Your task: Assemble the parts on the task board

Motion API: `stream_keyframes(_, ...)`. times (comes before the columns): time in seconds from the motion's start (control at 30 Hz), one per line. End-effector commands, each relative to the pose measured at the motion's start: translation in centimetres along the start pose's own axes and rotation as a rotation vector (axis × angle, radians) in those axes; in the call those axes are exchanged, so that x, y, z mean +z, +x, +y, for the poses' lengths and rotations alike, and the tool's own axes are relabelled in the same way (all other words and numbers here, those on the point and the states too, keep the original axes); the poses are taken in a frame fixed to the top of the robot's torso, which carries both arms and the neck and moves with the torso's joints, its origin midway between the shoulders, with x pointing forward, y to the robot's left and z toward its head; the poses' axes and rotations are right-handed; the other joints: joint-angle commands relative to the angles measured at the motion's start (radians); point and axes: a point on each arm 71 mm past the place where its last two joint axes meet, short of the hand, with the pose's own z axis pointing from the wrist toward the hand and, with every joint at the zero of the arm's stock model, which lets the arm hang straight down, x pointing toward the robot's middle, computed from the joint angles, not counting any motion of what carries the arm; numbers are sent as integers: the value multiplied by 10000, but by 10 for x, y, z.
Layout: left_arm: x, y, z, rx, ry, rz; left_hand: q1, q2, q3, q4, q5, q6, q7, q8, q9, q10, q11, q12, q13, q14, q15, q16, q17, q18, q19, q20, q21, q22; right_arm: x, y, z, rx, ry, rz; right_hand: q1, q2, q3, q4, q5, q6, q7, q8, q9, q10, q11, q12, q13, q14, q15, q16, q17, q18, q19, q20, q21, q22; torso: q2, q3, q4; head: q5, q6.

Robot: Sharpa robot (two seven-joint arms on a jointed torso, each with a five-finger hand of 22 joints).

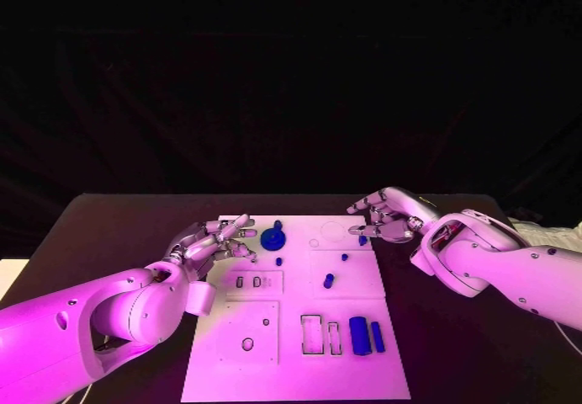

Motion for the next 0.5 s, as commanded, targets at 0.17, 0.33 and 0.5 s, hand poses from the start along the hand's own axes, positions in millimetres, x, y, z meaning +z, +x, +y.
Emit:
stream_keyframes(0.17, 1, 4, -1, -33, 180, 260, 110, 20, -4, -63, 24, 4, 39, -51, -1, -33, 39, -52, 15, -83, -1, -54, 16, 109, -73, -4, 58, 12, -6, -1, -22, 397, 325, 397, 165, -10, -32, -70, 128, 71, 25, -62, -24, -55, 0, -19, 7, 740, -70, -59, 1423, -116, -56, -8, -75, -10, -34, 111, -147, -138, -23)
stream_keyframes(0.33, 1, 5, -1, -44, 165, 282, 111, 22, -3, -63, 24, 4, 39, -51, -1, -33, 39, -52, 15, -83, -1, -54, 16, 109, -73, -4, 58, 12, -6, 4, -33, 232, 529, 354, 218, -37, -56, -113, 158, 24, 36, -89, -38, -132, 9, -166, -109, 728, -66, -94, 1377, -94, -109, -10, -138, -132, -36, 145, -186, -197, 50)
stream_keyframes(0.5, 2, 4, 0, -37, 146, 259, 115, 28, 2, -66, 24, 3, 39, -51, -1, -34, 40, -53, 15, -82, -1, -55, 17, 109, -76, -3, 60, 14, -5, 12, -40, 127, 624, 397, 246, -52, -73, -136, 165, -18, 45, -108, -50, -167, 17, -227, -156, 724, -61, -106, 1364, -87, -127, -9, -162, -172, -23, 121, -153, -251, 10)
